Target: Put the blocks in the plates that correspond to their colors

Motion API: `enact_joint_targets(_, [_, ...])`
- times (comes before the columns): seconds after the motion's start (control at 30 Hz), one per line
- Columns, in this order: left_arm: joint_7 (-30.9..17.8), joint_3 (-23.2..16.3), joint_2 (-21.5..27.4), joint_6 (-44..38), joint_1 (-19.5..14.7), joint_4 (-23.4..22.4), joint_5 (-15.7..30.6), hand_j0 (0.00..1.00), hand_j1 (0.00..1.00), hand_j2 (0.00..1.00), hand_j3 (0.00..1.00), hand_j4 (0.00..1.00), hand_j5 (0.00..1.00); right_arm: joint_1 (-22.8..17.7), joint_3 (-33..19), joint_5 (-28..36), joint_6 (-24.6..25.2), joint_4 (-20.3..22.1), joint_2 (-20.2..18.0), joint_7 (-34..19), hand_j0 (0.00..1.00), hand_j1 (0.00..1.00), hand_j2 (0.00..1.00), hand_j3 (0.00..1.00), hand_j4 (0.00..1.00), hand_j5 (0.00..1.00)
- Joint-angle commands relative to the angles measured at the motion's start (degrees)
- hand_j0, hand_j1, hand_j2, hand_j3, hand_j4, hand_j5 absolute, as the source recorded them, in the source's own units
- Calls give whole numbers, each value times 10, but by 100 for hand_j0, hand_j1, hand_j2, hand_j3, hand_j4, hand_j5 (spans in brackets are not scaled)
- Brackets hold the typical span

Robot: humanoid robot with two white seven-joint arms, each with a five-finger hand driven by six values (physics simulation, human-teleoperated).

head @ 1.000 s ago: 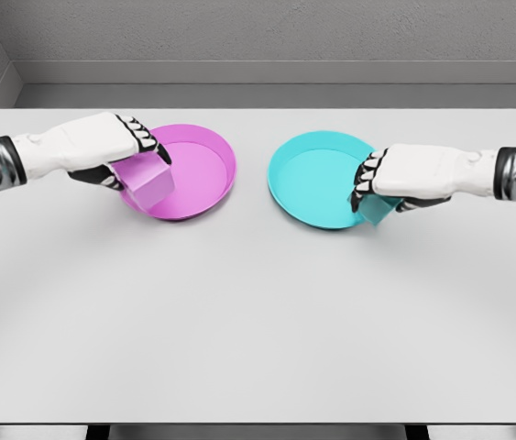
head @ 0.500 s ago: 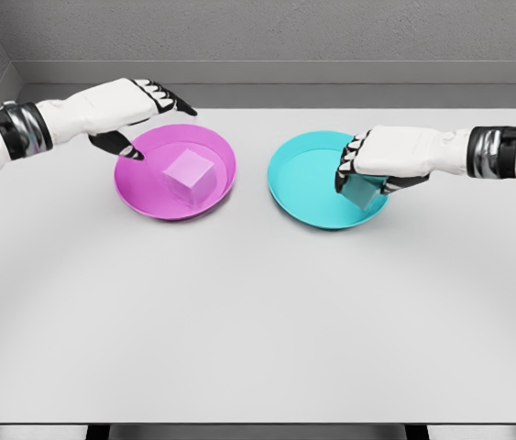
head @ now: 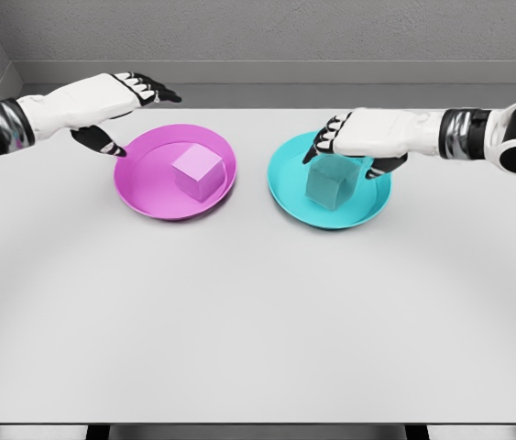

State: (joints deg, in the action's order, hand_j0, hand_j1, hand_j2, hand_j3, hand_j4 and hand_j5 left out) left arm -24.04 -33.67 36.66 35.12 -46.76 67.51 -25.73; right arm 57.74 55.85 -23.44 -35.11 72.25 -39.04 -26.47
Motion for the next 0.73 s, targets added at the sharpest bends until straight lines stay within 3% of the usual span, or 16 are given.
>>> enact_joint_targets(0.0, [0, 0, 16, -1, 1, 1, 4, 100, 100, 100, 100, 100, 100, 1, -1, 2, 1, -23, 6, 0, 100, 100, 100, 100, 100, 100])
enact_joint_targets(0.13, [0, -2, 58, -1, 11, -3, 40, 100, 100, 100, 100, 100, 100, 4, -2, 6, 1, -19, 0, 1, 100, 100, 100, 100, 100, 100])
enact_joint_targets(0.2, [0, -2, 74, -1, 15, -3, 45, 100, 100, 100, 100, 100, 100, -11, -50, 9, 1, -4, -34, 5, 100, 100, 100, 100, 100, 100])
enact_joint_targets(0.3, [0, -1, 100, -1, 38, -3, 74, 100, 100, 100, 100, 100, 100, -73, -158, 11, 1, 73, -97, 7, 100, 100, 100, 100, 100, 100])
enact_joint_targets(0.43, [0, 1, 119, -1, 43, -4, 77, 100, 100, 100, 100, 100, 100, -104, -219, 34, 1, 82, -123, 39, 100, 100, 100, 100, 100, 100])
enact_joint_targets(0.5, [0, 1, 121, -1, 42, -4, 77, 100, 100, 100, 100, 100, 100, -155, -252, 35, 1, 127, -142, 69, 100, 100, 100, 100, 100, 100])
enact_joint_targets(0.63, [0, 1, 125, -1, 50, -4, 77, 100, 100, 100, 100, 100, 100, -284, -352, 34, 1, 174, -142, 73, 99, 99, 99, 99, 99, 99])
enact_joint_targets(0.7, [0, 1, 124, -1, 51, -2, 78, 100, 100, 100, 100, 100, 100, -292, -355, 34, 1, 174, -142, 73, 99, 99, 99, 99, 99, 99])
